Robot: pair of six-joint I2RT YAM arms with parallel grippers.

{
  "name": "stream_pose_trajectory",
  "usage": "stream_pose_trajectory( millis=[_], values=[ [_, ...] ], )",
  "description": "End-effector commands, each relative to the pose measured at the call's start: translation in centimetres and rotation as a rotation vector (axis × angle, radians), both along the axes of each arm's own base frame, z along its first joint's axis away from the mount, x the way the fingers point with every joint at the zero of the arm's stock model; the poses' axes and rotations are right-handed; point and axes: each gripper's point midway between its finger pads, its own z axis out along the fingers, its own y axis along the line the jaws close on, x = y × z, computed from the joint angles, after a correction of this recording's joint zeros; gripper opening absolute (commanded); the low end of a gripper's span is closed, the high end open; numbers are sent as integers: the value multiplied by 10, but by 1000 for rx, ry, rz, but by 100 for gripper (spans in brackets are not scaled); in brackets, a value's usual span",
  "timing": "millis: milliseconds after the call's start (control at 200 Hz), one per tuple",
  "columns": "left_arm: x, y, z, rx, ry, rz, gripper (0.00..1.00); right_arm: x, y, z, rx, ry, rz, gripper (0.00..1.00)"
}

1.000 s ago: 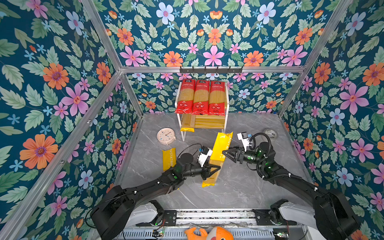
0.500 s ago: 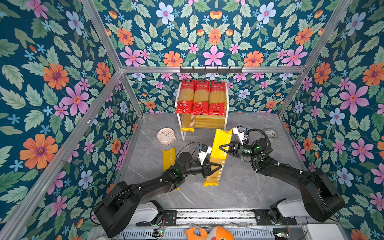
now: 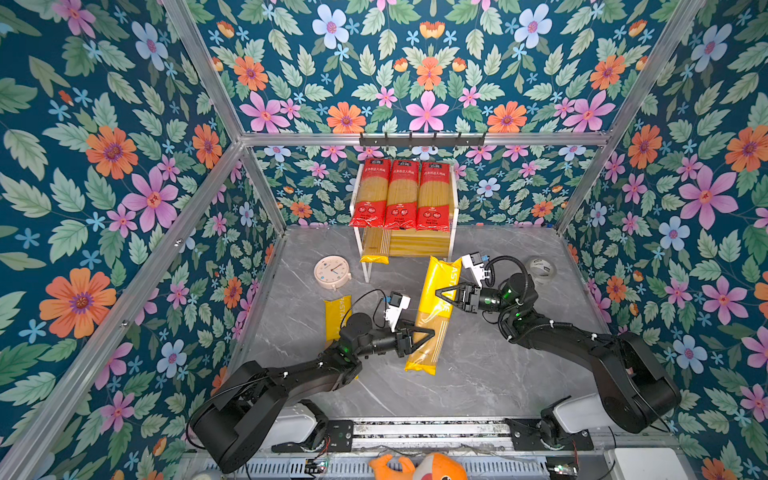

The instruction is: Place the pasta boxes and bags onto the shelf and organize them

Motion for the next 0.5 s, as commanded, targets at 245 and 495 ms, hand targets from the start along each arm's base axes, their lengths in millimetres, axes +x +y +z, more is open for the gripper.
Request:
stream_pose_trajectory(
  millis=[245, 495],
  values=[
    [11, -3, -9, 116, -49, 28, 45, 18, 7, -3, -50, 92, -46, 0],
    [19, -14, -7, 74, -5, 8, 16, 37, 10, -22, -150, 213, -100, 21]
  ],
)
